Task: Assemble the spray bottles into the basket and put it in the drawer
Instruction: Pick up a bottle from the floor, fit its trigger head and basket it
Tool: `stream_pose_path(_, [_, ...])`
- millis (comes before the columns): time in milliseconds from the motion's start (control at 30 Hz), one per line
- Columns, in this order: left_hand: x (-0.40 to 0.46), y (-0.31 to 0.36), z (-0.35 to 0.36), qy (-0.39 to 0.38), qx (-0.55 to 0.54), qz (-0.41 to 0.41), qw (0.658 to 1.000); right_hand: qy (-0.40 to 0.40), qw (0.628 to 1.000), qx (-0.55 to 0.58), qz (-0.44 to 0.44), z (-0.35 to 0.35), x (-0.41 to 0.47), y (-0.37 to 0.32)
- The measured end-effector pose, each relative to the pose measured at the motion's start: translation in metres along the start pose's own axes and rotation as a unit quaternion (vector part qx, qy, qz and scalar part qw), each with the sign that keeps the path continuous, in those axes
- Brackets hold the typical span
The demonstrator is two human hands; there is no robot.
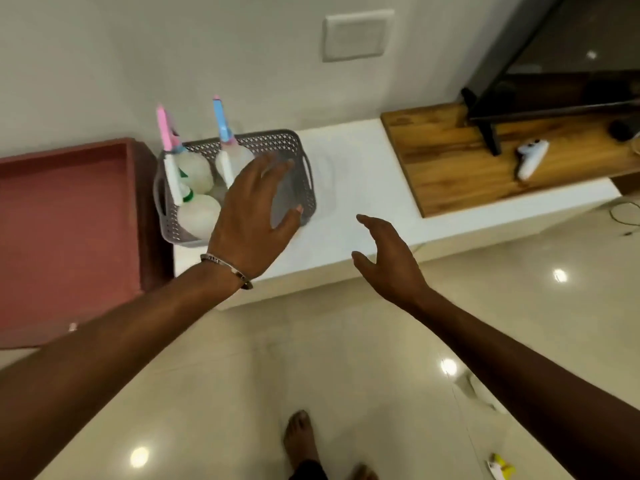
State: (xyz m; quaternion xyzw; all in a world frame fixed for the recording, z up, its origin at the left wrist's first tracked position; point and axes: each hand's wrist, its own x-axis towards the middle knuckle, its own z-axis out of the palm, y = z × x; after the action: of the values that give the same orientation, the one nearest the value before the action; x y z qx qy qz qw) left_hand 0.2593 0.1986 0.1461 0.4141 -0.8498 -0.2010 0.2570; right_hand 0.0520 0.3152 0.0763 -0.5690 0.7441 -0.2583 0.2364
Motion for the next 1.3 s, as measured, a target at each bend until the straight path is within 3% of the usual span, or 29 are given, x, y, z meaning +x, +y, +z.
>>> stream_pose_path(100, [-0.036,0.028,0.046,-0.051,0.025,0.045,0.997,0.007,0.999,-0.009,0.036,-0.011,-0.052,0.04])
stream_pose_path(333, [-0.132,0.095,0.144,-0.202,0.029,0.064,0.977,0.027,0.988,0.011,0.154,-0.023,-0.208,0.13])
stream_pose_path(567, [-0.236,0.179,0.226,-0.355,0.033,0.1,0.929,0.06,0.95,0.055,0.301,-0.031,-0.38,0.199])
stream_pose_path(900, [-0.338,0.262,0.332,-0.525,0.075,0.132,0.837,0.104,0.856,0.101,0.497,-0.01,-0.563,0.258])
stream_pose_path(1300, [-0.437,0.34,0.517,-0.638,0.071,0.222,0.734,0.125,0.738,0.092,0.657,0.039,-0.663,0.369])
